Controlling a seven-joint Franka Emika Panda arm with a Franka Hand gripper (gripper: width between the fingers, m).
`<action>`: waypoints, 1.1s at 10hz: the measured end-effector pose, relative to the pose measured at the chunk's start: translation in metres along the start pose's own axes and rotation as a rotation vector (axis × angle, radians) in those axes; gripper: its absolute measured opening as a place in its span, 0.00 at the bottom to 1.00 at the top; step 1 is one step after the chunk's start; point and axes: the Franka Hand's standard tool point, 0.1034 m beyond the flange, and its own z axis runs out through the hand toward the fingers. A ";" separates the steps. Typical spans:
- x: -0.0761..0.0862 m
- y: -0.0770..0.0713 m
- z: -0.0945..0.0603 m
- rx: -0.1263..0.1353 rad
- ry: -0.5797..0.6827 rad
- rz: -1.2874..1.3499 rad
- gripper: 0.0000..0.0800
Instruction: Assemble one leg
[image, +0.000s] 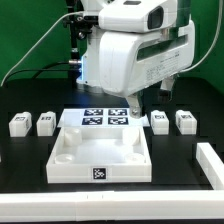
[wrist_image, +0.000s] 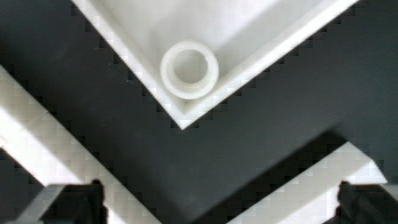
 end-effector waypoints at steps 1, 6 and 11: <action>0.000 0.000 0.000 0.000 0.000 0.000 0.81; 0.000 0.000 0.000 0.000 0.000 0.000 0.81; -0.044 -0.040 0.013 0.001 -0.006 -0.310 0.81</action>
Offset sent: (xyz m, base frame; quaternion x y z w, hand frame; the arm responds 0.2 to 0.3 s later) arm 0.0000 0.0000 0.0000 0.0000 0.0000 0.0000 1.0000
